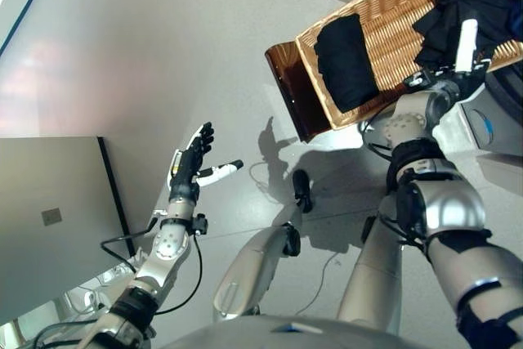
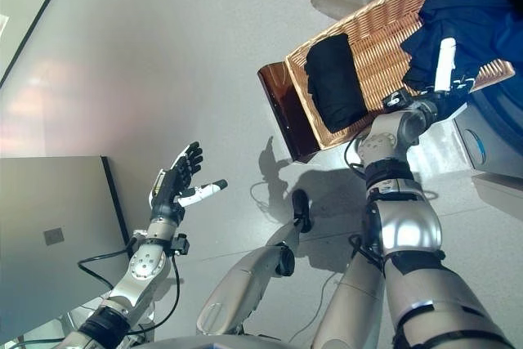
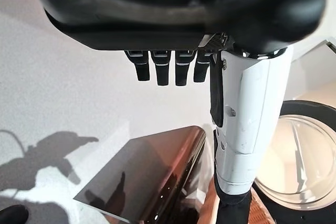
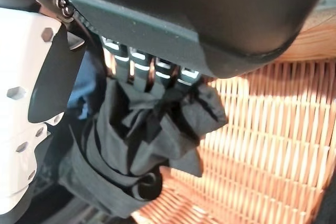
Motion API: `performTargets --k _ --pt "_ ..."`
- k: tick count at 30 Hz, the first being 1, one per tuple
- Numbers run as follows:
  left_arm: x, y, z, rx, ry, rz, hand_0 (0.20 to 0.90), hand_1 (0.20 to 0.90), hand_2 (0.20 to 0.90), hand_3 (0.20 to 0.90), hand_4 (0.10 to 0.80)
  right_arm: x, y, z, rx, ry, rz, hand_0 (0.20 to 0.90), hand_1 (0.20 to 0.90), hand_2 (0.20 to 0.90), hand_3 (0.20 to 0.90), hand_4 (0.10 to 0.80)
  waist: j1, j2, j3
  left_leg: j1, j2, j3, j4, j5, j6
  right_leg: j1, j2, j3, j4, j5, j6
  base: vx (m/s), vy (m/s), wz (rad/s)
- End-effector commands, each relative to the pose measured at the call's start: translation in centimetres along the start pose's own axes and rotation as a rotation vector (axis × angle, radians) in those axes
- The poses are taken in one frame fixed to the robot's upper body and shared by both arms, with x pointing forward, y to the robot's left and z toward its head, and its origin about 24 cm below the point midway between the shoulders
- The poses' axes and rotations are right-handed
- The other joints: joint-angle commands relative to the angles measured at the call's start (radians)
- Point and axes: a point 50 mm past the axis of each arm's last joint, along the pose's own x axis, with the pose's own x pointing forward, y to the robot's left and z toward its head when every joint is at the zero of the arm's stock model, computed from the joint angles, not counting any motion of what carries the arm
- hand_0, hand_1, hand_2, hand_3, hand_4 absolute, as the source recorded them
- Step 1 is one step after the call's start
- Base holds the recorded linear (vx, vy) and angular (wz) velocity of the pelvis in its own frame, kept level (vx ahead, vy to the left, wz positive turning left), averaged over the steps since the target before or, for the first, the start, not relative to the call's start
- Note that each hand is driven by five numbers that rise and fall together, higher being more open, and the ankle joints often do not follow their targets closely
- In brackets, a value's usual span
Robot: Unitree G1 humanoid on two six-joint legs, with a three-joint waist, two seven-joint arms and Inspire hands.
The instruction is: Pick up the clothes and place them into the washing machine
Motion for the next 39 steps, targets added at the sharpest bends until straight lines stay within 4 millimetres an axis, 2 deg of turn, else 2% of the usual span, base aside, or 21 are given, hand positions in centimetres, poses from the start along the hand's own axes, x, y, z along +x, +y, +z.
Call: performTargets --k 1,3,4,5,6,8,9,11,12,13,16,18,19,20,21,22,23,25,29,35,39 --pt "1.2 1.4 3.2 -0.034 -0.176 0.048 0.900 0.900 0.900 0.900 0.800 -0.7 3.7 0.8 0.094 -0.025 0.123 0.900 0.900 0.900 0.900 0.800 0.056 0.043 -0.007 -0.095 0.033 -0.061 0.104 -0.048 -0.107 0.058 0.005 -0.021 0.072 -0.149 -0.031 0.000 0.000 0.00" --pt "1.2 1.3 3.3 -0.038 -0.180 0.043 0.900 0.900 0.900 0.900 0.800 -0.4 3.7 1.3 0.107 -0.037 0.112 0.900 0.900 0.900 0.900 0.800 0.062 0.049 -0.008 -0.095 0.032 -0.064 0.101 -0.044 -0.109 0.054 0.004 -0.022 0.085 -0.157 -0.031 0.005 -0.018 0.01" --pt "1.0 1.7 3.4 -0.046 -0.188 0.050 0.900 0.900 0.900 0.900 0.800 0.2 4.2 2.9 0.142 -0.073 0.099 0.900 0.900 0.900 0.900 0.800 0.080 0.066 -0.011 -0.098 0.032 -0.072 0.096 -0.035 -0.116 0.044 0.001 -0.024 0.118 -0.178 -0.031 0.010 -0.038 0.04" --pt "1.0 1.6 3.4 -0.047 -0.188 0.049 0.900 0.900 0.900 0.900 0.800 0.2 4.2 3.0 0.142 -0.074 0.098 0.900 0.900 0.900 0.900 0.800 0.080 0.067 -0.012 -0.098 0.031 -0.073 0.095 -0.035 -0.116 0.042 0.000 -0.024 0.122 -0.180 -0.031 0.007 -0.068 0.18" --pt "0.7 2.0 3.5 -0.047 -0.193 0.054 0.900 0.900 0.900 0.900 0.800 0.8 4.7 4.9 0.167 -0.127 0.093 0.900 0.900 0.900 0.900 0.800 0.094 0.084 -0.011 -0.106 0.031 -0.084 0.094 -0.025 -0.123 0.027 -0.001 -0.024 0.154 -0.196 -0.034 0.004 -0.045 0.31" --pt "0.4 2.2 3.1 -0.035 -0.179 0.058 0.900 0.900 0.900 0.900 0.800 1.5 5.2 6.8 0.140 -0.179 0.084 0.900 0.900 0.900 0.900 0.800 0.112 0.099 -0.020 -0.110 0.030 -0.091 0.085 -0.019 -0.123 0.001 -0.005 -0.022 0.189 -0.214 -0.032 0.013 -0.040 0.30" --pt "0.4 2.1 3.1 -0.037 -0.180 0.057 0.900 0.900 0.900 0.900 0.800 1.5 5.3 7.0 0.138 -0.182 0.084 0.900 0.900 0.900 0.900 0.800 0.113 0.100 -0.021 -0.111 0.029 -0.091 0.084 -0.019 -0.124 -0.003 -0.005 -0.021 0.193 -0.216 -0.032 0.014 -0.040 0.18" --pt "0.2 2.5 3.1 -0.042 -0.182 0.071 0.900 0.900 0.900 0.900 0.800 1.9 6.8 10.1 0.097 -0.272 0.120 0.900 0.900 0.900 0.900 0.800 0.132 0.113 -0.035 -0.112 0.026 -0.104 0.076 -0.011 -0.124 -0.022 -0.017 -0.018 0.230 -0.230 -0.031 0.028 -0.058 0.13" --pt "0.2 2.4 3.2 -0.046 -0.182 0.070 0.900 0.900 0.900 0.900 0.800 1.9 6.9 10.2 0.093 -0.275 0.121 0.900 0.900 0.900 0.900 0.800 0.132 0.115 -0.037 -0.113 0.024 -0.105 0.075 -0.011 -0.124 -0.026 -0.018 -0.018 0.235 -0.233 -0.031 0.046 -0.052 0.18" --pt "0.1 2.6 3.3 -0.047 -0.192 0.076 0.900 0.900 0.900 0.900 0.800 1.9 7.6 11.6 0.071 -0.318 0.154 0.900 0.900 0.900 0.900 0.800 0.138 0.117 -0.045 -0.110 0.023 -0.109 0.068 -0.006 -0.127 -0.025 -0.020 -0.019 0.242 -0.238 -0.030 0.046 -0.024 0.26" --pt "-0.3 2.7 3.2 -0.043 -0.184 0.068 0.900 0.900 0.900 0.900 0.800 1.1 10.0 15.8 0.081 -0.458 0.247 0.900 0.900 0.900 0.900 0.800 0.138 0.119 -0.072 -0.075 0.016 -0.119 0.045 0.000 -0.132 -0.002 -0.022 -0.025 0.244 -0.251 -0.029 0.098 -0.026 0.17" --pt "-0.3 3.0 3.1 -0.042 -0.178 0.076 0.900 0.900 0.900 0.900 0.800 0.7 10.9 18.4 0.095 -0.532 0.272 0.900 0.900 0.900 0.900 0.800 0.135 0.114 -0.083 -0.054 0.009 -0.128 0.036 0.001 -0.136 0.017 -0.023 -0.032 0.239 -0.252 -0.030 0.057 -0.008 0.07" --pt "-0.2 2.9 3.1 -0.045 -0.180 0.075 0.900 0.900 0.900 0.900 0.800 0.6 11.0 18.5 0.095 -0.534 0.273 0.900 0.900 0.900 0.900 0.800 0.134 0.118 -0.080 -0.050 0.009 -0.130 0.034 0.002 -0.136 0.021 -0.023 -0.034 0.238 -0.253 -0.030 0.063 0.003 0.08" --pt "-0.4 3.1 3.0 -0.045 -0.178 0.079 0.900 0.900 0.900 0.900 0.800 0.2 11.8 20.3 0.079 -0.589 0.308 0.900 0.900 0.900 0.900 0.800 0.129 0.107 -0.095 -0.032 0.007 -0.131 0.024 -0.002 -0.132 0.035 -0.026 -0.038 0.237 -0.257 -0.028 0.055 -0.002 0.07" --pt "-0.4 3.1 3.1 -0.049 -0.180 0.082 0.900 0.900 0.900 0.900 0.800 -0.1 12.2 21.3 0.084 -0.617 0.327 0.900 0.900 0.900 0.900 0.800 0.124 0.105 -0.098 -0.025 0.005 -0.129 0.021 -0.003 -0.130 0.041 -0.024 -0.041 0.237 -0.259 -0.028 0.054 -0.003 0.05" --pt "-0.4 3.1 3.1 -0.051 -0.180 0.082 0.900 0.900 0.900 0.900 0.800 -0.1 12.3 21.4 0.084 -0.618 0.328 0.900 0.900 0.900 0.900 0.800 0.123 0.107 -0.097 -0.023 0.005 -0.130 0.020 -0.003 -0.130 0.042 -0.024 -0.041 0.237 -0.259 -0.028 0.043 -0.007 0.08" --pt "-0.3 3.2 3.2 -0.061 -0.184 0.089 0.900 0.900 0.900 0.900 0.800 -1.2 13.1 22.7 0.114 -0.668 0.391 0.900 0.900 0.900 0.900 0.800 0.106 0.095 -0.103 -0.015 0.005 -0.127 0.025 -0.008 -0.129 0.057 -0.020 -0.042 0.232 -0.261 -0.030 0.034 0.005 0.06" --pt "-0.2 3.2 3.1 -0.066 -0.179 0.087 0.900 0.900 0.900 0.900 0.800 -1.5 13.3 23.0 0.123 -0.681 0.408 0.900 0.900 0.900 0.900 0.800 0.097 0.093 -0.102 -0.009 0.004 -0.127 0.027 -0.011 -0.128 0.067 -0.019 -0.044 0.225 -0.259 -0.031 0.016 0.003 0.03" --pt "-0.2 3.0 2.6 -0.081 -0.154 0.081 0.900 0.900 0.900 0.900 0.800 -1.7 13.7 23.5 0.126 -0.695 0.422 0.900 0.900 0.900 0.900 0.800 0.070 0.065 -0.110 0.019 0.009 -0.112 0.034 -0.025 -0.124 0.115 -0.012 -0.053 0.167 -0.234 -0.029 0.005 0.008 -0.10" --pt "0.2 2.8 2.6 -0.081 -0.152 0.073 0.900 0.900 0.900 0.900 0.800 -0.8 12.6 22.4 0.110 -0.658 0.383 0.900 0.900 0.900 0.900 0.800 0.045 0.047 -0.105 0.040 0.019 -0.103 0.039 -0.033 -0.126 0.165 -0.002 -0.061 0.101 -0.206 -0.027 -0.017 0.006 -0.11" --pt "0.2 2.7 2.1 -0.089 -0.126 0.085 0.900 0.900 0.900 0.900 0.800 0.8 10.5 17.8 0.045 -0.527 0.307 0.900 0.900 0.900 0.900 0.800 0.041 0.046 -0.093 0.033 0.020 -0.092 0.048 -0.034 -0.122 0.165 0.006 -0.050 0.077 -0.188 -0.029 -0.029 0.025 -0.07"
